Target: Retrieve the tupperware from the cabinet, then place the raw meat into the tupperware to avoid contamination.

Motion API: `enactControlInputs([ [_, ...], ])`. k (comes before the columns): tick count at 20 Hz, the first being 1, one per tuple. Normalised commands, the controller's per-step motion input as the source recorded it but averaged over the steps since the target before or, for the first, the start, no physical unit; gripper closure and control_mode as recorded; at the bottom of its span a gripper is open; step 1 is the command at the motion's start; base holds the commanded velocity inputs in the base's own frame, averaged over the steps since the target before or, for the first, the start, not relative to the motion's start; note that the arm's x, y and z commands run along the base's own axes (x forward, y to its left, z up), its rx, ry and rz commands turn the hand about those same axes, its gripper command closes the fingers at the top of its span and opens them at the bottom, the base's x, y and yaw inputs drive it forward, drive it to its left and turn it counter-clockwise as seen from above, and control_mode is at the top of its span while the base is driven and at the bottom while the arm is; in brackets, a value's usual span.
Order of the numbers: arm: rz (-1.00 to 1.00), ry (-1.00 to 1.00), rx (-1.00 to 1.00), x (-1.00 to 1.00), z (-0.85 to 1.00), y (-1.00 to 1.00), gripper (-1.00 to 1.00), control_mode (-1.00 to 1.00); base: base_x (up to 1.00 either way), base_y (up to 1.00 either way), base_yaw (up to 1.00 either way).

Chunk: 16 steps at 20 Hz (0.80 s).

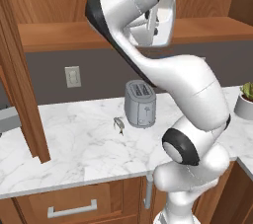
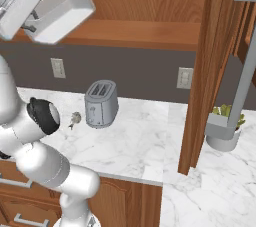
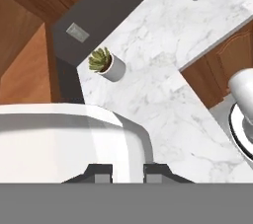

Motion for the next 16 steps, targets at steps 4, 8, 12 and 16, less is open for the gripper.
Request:
enactControlInputs([
  [4,0.0,-0.06,0.0,-0.93,-0.09,0.3,1.0,-1.0,0.0,0.0,0.0],
  [8,0.0,-0.07,0.0,-0.95,-0.13,0.38,1.0,-1.0,0.0,0.0,0.0],
  [12,0.0,-0.04,0.0,-0.97,-0.25,0.47,1.0,-1.0,0.0,0.0,0.0],
  [16,0.04,0.0,0.0,-0.69,-0.34,0.36,1.0,-1.0,0.0,0.0,0.0],
])
